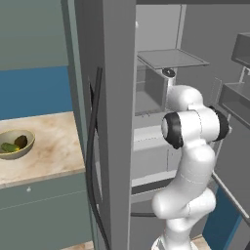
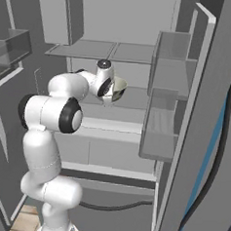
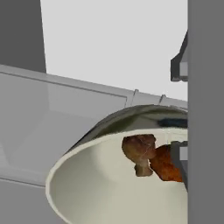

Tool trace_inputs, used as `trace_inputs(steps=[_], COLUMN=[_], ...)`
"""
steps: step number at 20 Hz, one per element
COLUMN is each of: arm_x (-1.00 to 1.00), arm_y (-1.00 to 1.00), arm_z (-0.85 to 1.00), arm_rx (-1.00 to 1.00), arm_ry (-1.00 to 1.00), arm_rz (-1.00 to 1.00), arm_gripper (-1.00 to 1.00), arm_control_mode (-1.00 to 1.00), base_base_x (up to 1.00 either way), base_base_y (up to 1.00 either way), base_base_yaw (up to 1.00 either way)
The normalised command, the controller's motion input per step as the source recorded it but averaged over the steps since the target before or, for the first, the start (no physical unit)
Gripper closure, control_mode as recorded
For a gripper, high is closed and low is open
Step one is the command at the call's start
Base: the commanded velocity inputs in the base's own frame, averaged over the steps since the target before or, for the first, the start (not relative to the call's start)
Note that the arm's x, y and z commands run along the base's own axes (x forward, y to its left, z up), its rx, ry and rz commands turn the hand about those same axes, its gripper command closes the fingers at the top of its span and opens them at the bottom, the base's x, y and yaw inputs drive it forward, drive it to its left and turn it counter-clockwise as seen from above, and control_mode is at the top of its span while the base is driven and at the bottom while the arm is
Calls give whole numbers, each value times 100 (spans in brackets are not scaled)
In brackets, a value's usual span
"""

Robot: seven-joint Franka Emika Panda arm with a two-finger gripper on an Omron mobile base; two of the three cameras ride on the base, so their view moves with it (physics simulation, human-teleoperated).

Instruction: Place the bowl with the cucumber and avocado on the top shelf of the fridge. Place the bowl with the chicken drumsticks on the second highest shelf of the fridge.

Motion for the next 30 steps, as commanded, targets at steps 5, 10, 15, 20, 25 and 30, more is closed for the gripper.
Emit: trace_inputs(steps=[5,10,15,20,25,30], arm_x=[-100,-100,-100,-100,-100,-100], arm_y=[0,0,0,0,0,0], arm_z=[-2,42,100,100,100,85], arm_rx=[0,0,0,0,0,0], arm_ry=[-28,-38,-15,1,18,28], arm_rz=[0,-5,-13,-9,0,0], arm_gripper=[-100,-100,-100,-100,-100,-100], arm_control_mode=[-100,-100,-100,-100,-100,-100], base_base_x=[0,0,0,0,0,0], base_base_y=[0,0,0,0,0,0], base_base_yaw=[0,0,0,0,0,0])
